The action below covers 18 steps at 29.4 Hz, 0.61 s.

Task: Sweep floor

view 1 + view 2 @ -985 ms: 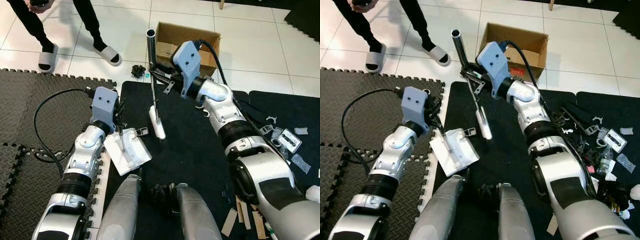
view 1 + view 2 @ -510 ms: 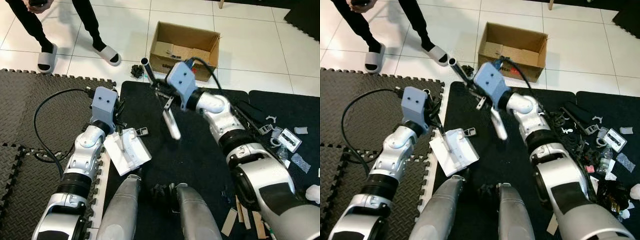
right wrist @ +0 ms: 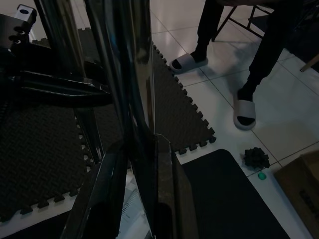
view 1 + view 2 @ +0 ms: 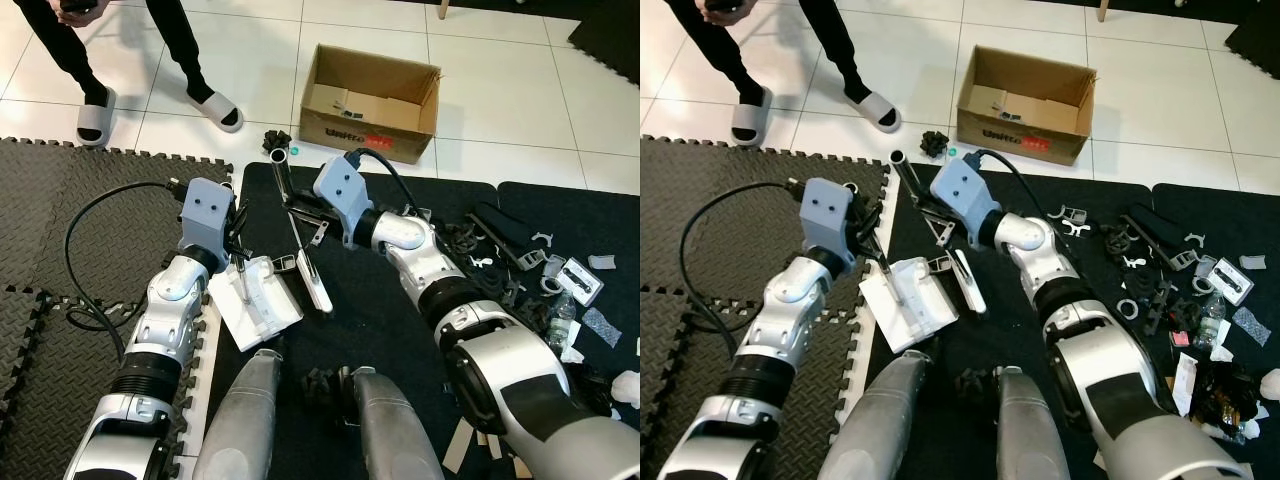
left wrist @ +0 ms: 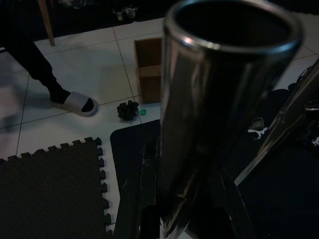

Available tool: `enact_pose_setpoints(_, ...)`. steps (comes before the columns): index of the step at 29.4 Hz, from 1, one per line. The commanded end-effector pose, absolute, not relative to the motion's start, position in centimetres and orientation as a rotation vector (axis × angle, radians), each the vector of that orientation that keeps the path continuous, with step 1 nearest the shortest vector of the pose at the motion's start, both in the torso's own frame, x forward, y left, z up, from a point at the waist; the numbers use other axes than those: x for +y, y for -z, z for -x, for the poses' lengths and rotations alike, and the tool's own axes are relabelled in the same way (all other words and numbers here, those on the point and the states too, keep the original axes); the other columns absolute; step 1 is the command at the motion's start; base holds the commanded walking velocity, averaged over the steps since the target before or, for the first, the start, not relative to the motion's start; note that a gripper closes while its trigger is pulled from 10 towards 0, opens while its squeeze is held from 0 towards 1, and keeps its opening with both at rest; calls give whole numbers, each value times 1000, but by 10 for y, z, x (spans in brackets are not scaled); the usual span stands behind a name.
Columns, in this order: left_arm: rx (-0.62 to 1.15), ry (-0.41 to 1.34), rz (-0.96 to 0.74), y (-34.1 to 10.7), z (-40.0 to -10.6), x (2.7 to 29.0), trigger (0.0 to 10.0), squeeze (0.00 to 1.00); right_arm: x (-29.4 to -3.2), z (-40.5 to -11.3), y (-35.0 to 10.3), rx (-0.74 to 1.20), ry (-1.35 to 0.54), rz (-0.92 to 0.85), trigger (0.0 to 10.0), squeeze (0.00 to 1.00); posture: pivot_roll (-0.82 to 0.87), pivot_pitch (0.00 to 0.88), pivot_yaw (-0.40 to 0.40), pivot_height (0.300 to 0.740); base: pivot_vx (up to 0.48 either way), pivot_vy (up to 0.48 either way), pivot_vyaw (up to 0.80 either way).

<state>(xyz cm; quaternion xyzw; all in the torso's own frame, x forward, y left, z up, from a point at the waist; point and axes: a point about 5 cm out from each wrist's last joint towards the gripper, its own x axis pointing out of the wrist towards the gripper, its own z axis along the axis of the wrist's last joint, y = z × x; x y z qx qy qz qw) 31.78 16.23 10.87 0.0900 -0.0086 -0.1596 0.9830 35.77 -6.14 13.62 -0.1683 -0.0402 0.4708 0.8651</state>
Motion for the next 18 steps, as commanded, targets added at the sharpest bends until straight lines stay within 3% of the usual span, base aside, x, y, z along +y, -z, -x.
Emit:
enact_pose_setpoints(1,16,333,-171,-100,-312,159,10000,0,-60,-353,-129,-80,-1007,349,10000,0,96,327,-29,740,0,0,0)
enact_pose_setpoints(18,30,311,-174,-97,-309,163,10000,0,-48,-337,-104,-6,-1095,342,10000,0,101,351,-32,740,0,0,0)
